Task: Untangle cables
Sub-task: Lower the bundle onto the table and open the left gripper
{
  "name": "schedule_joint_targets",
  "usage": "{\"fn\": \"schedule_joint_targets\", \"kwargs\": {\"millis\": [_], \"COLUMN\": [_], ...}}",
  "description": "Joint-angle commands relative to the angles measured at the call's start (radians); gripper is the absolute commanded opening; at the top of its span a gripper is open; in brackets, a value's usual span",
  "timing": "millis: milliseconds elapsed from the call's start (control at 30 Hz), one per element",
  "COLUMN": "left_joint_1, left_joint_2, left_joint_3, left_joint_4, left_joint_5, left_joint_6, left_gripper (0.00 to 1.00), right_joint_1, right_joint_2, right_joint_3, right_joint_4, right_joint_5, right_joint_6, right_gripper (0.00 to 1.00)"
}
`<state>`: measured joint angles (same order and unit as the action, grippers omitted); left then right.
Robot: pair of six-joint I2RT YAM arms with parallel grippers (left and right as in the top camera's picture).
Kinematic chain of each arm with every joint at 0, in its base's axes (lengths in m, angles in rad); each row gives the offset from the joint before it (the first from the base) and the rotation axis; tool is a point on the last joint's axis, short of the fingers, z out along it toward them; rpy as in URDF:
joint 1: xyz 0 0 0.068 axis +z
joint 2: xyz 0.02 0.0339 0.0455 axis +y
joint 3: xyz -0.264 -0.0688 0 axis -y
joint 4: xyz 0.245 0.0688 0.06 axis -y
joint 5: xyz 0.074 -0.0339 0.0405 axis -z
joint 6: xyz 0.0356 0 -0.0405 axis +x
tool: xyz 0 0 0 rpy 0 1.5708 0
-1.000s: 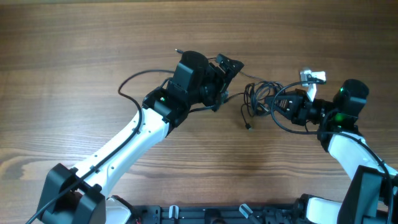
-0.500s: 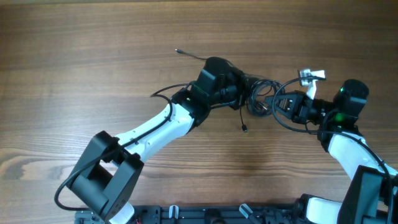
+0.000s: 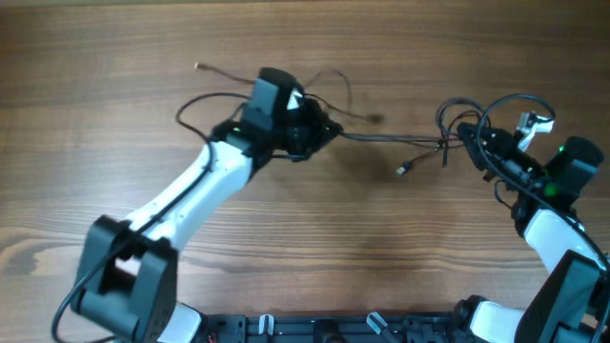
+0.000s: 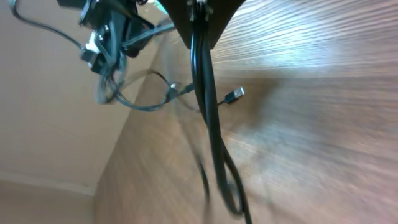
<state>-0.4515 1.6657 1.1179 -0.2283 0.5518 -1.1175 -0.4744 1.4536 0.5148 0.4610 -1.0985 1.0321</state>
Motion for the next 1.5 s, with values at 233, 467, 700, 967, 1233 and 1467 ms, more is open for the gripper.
{"fn": "schedule_joint_targets", "kwargs": {"millis": [233,467,700,967,1233,1467], "left_joint_1": [0.173,0.056,0.010,0.018,0.097,0.095], "left_joint_2": [-0.114,-0.114,-0.114,-0.116,-0.312,-0.307], "left_joint_3": [-0.005,-0.005,-0.005,-0.005,-0.005,-0.005], "left_joint_4": [-0.034,0.117,-0.077,-0.143,-0.137,-0.193], "left_joint_5": [-0.174,-0.183,-0.187,-0.186,-0.257,-0.266], "left_joint_6": [0.258,0.302,0.303,0.303,0.411,0.411], "left_gripper": [0.04,0.04,0.06,0.99,1.00,1.00], "right_joint_1": [-0.047,0.050,0.107,0.107,0.107,0.107], "right_joint_2": [-0.095,-0.349,-0.388,-0.529,-0.623,-0.531], "right_joint_3": [0.027,0.027,0.028,0.030,0.029,0.029], "right_joint_4": [-0.116,-0.484,-0.623,-0.716,-0.805,-0.778], "right_joint_5": [0.356,0.481,0.546,0.546,0.658,0.654], "right_joint_6": [-0.222,-0.434,-0.509,-0.534,-0.556,-0.554], "right_gripper": [1.00,1.00,1.00,1.00,1.00,1.00]}}
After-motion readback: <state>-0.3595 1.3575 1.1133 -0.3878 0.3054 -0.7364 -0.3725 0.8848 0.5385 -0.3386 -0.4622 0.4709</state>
